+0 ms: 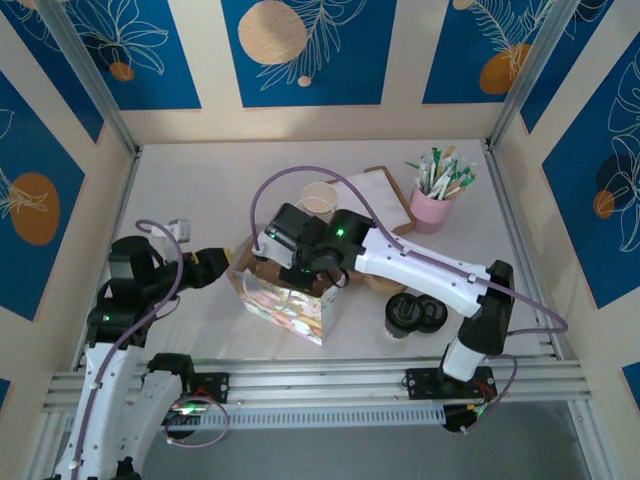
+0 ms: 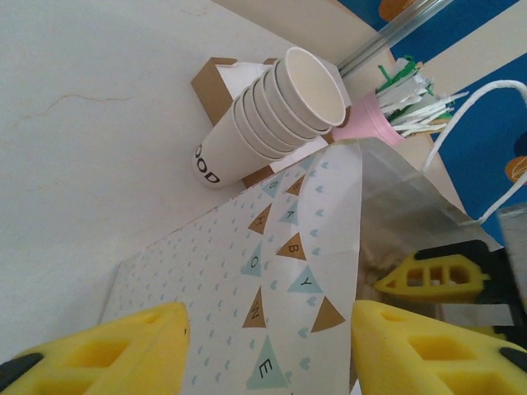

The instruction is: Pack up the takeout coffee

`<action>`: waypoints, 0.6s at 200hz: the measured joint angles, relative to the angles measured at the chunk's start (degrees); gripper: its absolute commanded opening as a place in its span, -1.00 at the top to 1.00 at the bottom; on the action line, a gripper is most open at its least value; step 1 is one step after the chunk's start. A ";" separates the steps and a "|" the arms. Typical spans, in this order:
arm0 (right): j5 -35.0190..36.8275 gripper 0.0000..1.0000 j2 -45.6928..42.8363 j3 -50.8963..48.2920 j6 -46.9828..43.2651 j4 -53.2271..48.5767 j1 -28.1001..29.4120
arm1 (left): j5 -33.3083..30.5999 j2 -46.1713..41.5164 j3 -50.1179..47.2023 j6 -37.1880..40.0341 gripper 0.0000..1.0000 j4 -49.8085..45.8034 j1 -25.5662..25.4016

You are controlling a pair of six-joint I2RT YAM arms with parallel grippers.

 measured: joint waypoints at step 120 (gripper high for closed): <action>-3.10 0.84 5.49 1.03 0.04 -2.91 -2.29 | 1.36 -1.49 -0.90 -1.75 -0.08 1.75 -0.37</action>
